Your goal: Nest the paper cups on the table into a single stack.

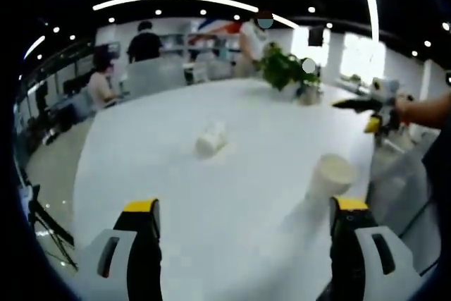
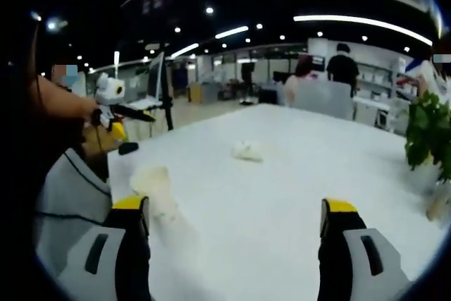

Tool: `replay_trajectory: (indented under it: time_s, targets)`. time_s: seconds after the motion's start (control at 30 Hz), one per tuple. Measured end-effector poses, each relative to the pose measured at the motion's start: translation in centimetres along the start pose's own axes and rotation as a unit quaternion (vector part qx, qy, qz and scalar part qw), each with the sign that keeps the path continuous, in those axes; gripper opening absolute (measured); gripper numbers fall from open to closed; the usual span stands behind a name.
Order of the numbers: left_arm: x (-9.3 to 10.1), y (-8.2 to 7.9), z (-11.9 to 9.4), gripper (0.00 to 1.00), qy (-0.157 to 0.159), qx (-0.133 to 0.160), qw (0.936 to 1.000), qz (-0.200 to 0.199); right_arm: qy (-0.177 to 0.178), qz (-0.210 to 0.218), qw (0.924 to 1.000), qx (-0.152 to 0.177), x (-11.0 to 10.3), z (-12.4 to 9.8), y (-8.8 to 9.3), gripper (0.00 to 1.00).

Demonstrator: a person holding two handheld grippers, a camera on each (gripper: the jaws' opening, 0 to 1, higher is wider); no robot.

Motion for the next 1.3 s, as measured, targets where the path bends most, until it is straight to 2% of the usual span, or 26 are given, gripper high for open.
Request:
replay_trajectory:
  time_s: [0.17, 0.37, 0.53, 0.63, 0.77, 1.0, 1.3]
  targets:
    - [0.2, 0.4, 2.1, 0.98, 0.022, -0.033, 0.9992, 0.002, 0.006, 0.01, 0.9999, 0.0, 0.2, 0.0, 0.5, 1.0]
    - [-0.1, 0.0, 4.7, 0.98, 0.04, -0.064, 0.997, 0.016, 0.001, 0.009, 0.9999, -0.007, 0.1, 0.0, 1.0, 1.0]
    - [-0.2, -1.3, 7.0, 0.98, 0.057, -0.071, 0.9954, 0.031, 0.005, 0.013, 0.9999, -0.008, 0.4, -0.4, 1.1, 1.0]
    - [-0.5, -1.8, 8.3, 0.98, 0.063, -0.081, 0.9939, 0.042, 0.006, 0.015, 0.9998, -0.009, 0.7, -0.5, 1.3, 1.0]
    - [-1.0, -2.3, 10.1, 0.98, 0.07, -0.095, 0.9923, 0.036, 0.008, 0.02, 0.9997, -0.011, 0.8, -0.5, 1.5, 1.0]
    - [-1.3, -3.1, 12.4, 0.98, 0.084, -0.113, 0.9886, 0.054, 0.004, 0.024, 0.9996, -0.011, 0.8, -0.4, 1.6, 1.0]
    - [-2.6, -5.1, 15.4, 0.98, 0.097, -0.125, 0.9865, 0.04, 0.004, 0.024, 0.9996, -0.011, 1.2, -0.2, 1.7, 1.0]
Point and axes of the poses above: the point that each gripper's makers call its tool centre point, and the gripper's own axes: z roughly forward along the fingers, x roughly to its right, y roughly out of its underside, the point moved 2 cm from there along -z, roughly backward along the fingers, and after that the axes turned 12 degrees about x, right-handed, at the moved point
